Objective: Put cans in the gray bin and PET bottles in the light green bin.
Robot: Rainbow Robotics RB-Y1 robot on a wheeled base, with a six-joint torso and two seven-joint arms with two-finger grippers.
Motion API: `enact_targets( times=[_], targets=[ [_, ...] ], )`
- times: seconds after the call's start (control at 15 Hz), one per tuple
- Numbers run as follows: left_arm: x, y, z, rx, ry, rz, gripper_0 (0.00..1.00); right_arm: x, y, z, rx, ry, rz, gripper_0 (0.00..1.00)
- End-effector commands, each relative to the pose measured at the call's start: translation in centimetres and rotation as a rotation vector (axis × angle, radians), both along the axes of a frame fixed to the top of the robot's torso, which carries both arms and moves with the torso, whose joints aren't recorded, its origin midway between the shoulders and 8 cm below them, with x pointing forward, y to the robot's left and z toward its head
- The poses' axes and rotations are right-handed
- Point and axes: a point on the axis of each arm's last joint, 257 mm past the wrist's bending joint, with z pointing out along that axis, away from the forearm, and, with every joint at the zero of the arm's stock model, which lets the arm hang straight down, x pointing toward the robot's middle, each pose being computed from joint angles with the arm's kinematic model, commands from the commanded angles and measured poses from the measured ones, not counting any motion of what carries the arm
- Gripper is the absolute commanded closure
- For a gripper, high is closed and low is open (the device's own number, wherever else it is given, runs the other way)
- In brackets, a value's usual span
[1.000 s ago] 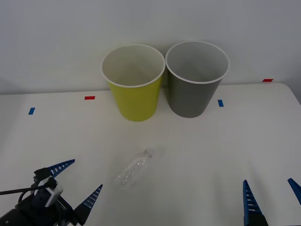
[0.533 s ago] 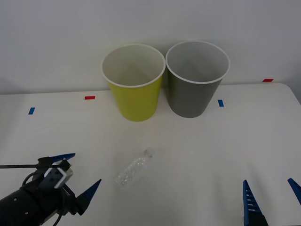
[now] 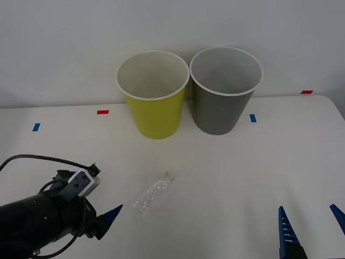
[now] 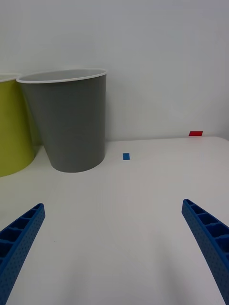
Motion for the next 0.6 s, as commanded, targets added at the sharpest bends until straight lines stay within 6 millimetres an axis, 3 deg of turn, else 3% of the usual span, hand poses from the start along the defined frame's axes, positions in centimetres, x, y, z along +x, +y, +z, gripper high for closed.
enact_targets(
  times=[0.07, 0.6],
  targets=[
    [-0.3, -1.0, 0.0, -0.008, 0.096, -0.018, 0.0, 0.0, 0.0, 0.0, 0.0, 0.0, 0.0, 0.0],
    [-0.6, -3.6, -0.5, 0.027, 0.214, -0.048, 0.0, 0.0, 0.0, 0.0, 0.0, 0.0, 0.0, 0.0]
  ],
)
